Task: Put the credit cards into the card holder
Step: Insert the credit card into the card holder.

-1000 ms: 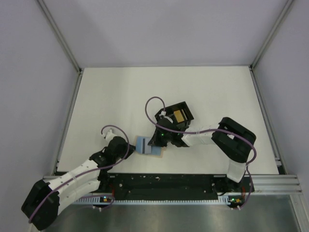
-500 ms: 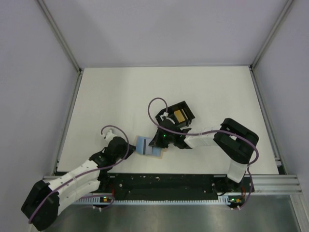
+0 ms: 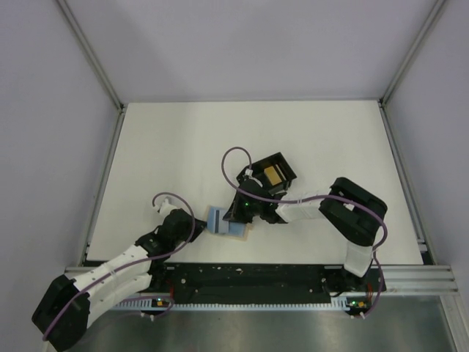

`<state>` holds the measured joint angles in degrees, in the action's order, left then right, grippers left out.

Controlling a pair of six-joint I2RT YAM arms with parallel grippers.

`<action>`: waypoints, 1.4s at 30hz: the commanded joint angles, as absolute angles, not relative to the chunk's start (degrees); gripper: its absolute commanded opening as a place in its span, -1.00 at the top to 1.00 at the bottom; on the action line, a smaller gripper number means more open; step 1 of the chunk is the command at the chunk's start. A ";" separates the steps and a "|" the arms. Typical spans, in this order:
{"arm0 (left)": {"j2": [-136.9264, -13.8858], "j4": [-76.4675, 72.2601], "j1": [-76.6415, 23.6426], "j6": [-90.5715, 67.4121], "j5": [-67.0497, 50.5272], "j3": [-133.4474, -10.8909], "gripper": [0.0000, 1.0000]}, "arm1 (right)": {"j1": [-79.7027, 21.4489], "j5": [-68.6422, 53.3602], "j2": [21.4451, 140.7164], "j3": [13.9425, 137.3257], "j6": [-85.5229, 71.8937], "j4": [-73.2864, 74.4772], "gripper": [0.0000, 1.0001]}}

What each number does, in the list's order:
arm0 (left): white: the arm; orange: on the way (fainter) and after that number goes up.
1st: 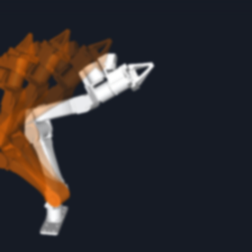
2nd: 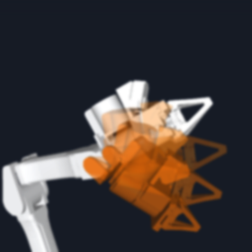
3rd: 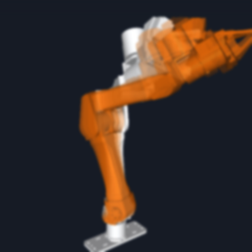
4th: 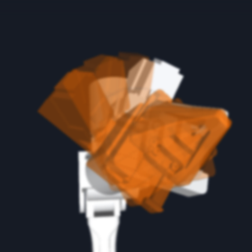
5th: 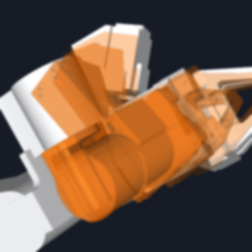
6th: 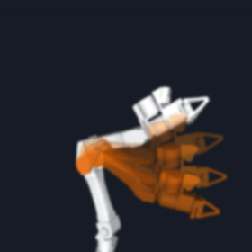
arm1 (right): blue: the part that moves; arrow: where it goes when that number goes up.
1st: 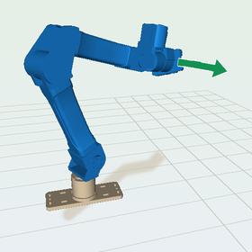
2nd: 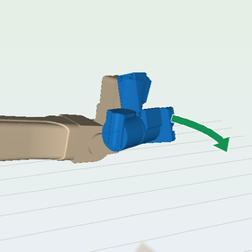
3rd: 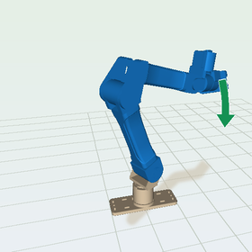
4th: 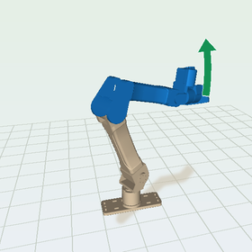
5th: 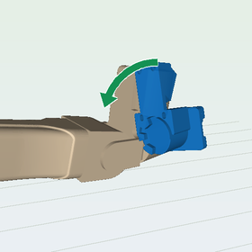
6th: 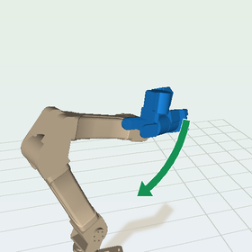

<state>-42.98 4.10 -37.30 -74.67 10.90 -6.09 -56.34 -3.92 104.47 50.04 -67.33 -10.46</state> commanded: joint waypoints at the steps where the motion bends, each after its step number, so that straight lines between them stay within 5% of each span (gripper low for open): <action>1: -44.03 8.26 -38.32 -74.62 9.23 -3.95 1.00 | -57.48 -0.89 104.87 50.28 -63.20 2.17 0.55; 5: -44.03 8.79 -38.41 -74.18 10.02 -4.57 1.00 | -57.48 3.51 98.10 47.99 -60.74 3.34 0.11; 11: -44.30 8.79 -38.32 -73.21 10.46 -5.10 1.00 | -57.57 0.36 99.57 51.24 -59.24 7.21 -0.01; 30: -44.21 7.65 -38.41 -72.16 10.02 -4.83 1.00 | -59.50 -10.11 105.91 56.95 -58.89 -1.58 0.05; 38: -44.38 7.56 -38.41 -72.16 10.20 -4.83 1.00 | -60.03 -11.51 104.24 55.73 -59.24 -5.45 0.38; 42: -44.38 7.56 -38.41 -72.25 10.19 -4.83 1.00 | -60.03 -11.43 103.89 55.02 -59.07 -6.94 0.38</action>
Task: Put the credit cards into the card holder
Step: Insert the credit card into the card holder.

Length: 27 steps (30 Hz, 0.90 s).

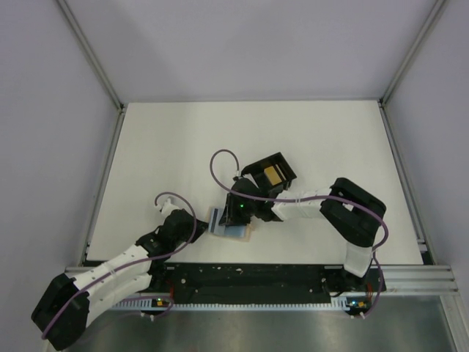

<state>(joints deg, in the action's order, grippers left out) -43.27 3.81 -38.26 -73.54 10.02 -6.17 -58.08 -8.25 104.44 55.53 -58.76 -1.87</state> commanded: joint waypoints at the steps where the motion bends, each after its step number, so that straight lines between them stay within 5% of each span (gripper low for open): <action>1: -44.30 7.56 -38.41 -72.25 10.20 -4.83 1.00 | -59.94 -11.69 103.89 54.67 -59.15 -7.73 0.38; 6: -43.69 8.78 -38.41 -72.25 10.63 -5.36 1.00 | -59.85 -8.20 101.44 54.93 -56.70 -4.94 0.32; 17: -44.38 15.03 -38.32 -70.66 16.95 -12.83 1.00 | -50.74 5.11 83.59 58.18 -37.28 12.83 -0.39; 27: -51.31 11.87 -36.66 -70.84 17.06 -15.03 1.00 | -35.52 -7.71 95.08 68.72 -26.46 18.98 -0.41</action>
<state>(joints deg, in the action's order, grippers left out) -47.97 13.28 -37.98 -71.83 15.97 -13.13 -37.54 -0.71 90.24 63.77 -32.86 15.25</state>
